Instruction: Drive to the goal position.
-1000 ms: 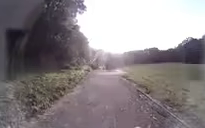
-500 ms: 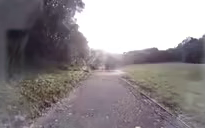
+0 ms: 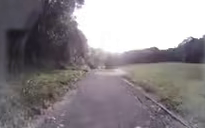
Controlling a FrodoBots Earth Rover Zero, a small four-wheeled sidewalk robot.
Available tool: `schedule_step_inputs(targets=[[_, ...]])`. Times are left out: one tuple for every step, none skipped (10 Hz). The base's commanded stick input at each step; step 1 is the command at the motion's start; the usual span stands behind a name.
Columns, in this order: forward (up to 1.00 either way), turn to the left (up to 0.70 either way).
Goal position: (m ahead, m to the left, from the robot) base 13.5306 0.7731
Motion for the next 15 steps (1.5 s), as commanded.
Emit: schedule_step_inputs(targets=[[0.5,0.0],[0.5,0.0],[0.5,0.0],[0.5,0.0],[0.5,0.0],[0.5,0.0],[0.5,0.0],[0.5,0.0],[0.5,0.0],[0.5,0.0],[0.5,0.0],[0.5,0.0],[0.5,0.0],[0.5,0.0],[0.5,0.0]])
